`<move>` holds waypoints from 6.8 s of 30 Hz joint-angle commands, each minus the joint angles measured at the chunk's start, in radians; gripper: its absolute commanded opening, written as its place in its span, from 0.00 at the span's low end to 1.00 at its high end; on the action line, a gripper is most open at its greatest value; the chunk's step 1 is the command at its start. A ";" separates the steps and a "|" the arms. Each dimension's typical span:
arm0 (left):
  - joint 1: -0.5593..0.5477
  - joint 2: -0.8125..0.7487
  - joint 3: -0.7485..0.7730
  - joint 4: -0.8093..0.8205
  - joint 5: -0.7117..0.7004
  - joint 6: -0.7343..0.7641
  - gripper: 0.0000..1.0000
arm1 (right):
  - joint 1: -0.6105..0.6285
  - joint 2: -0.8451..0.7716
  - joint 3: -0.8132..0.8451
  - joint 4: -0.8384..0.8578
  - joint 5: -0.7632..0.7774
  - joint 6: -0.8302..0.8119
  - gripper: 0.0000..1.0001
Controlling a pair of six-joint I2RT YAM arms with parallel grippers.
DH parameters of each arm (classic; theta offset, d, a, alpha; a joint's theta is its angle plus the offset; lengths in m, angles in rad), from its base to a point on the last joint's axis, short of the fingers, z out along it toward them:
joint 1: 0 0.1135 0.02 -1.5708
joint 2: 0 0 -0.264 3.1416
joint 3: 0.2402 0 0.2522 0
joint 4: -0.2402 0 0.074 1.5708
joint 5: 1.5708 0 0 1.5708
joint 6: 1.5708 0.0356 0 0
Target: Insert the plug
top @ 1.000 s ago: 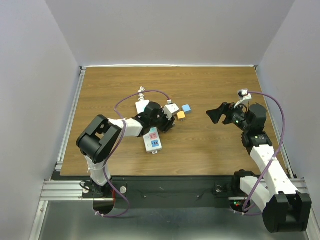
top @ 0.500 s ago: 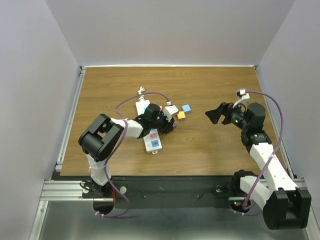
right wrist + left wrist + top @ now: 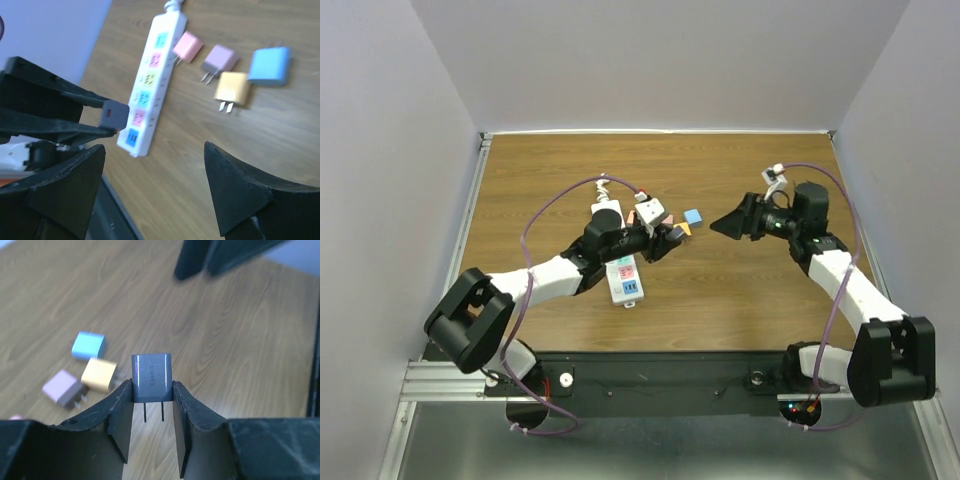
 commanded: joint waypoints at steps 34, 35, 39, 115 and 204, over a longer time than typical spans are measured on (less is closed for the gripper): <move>-0.153 -0.049 0.008 0.101 -0.135 -0.046 0.00 | 0.222 0.171 0.098 0.001 -0.244 0.166 0.15; -0.155 -0.046 0.011 0.096 -0.141 -0.046 0.00 | 0.222 0.172 0.099 0.000 -0.245 0.170 0.09; -0.155 -0.037 0.020 0.072 -0.183 -0.035 0.14 | 0.222 0.171 0.099 -0.006 -0.227 0.178 0.00; 0.235 -0.109 -0.373 0.039 -0.506 -0.619 0.54 | 0.891 0.605 0.455 -0.109 1.040 0.046 0.00; 0.244 -0.070 -0.376 0.064 -0.468 -0.616 0.42 | 1.121 0.812 0.480 -0.298 1.163 0.025 0.00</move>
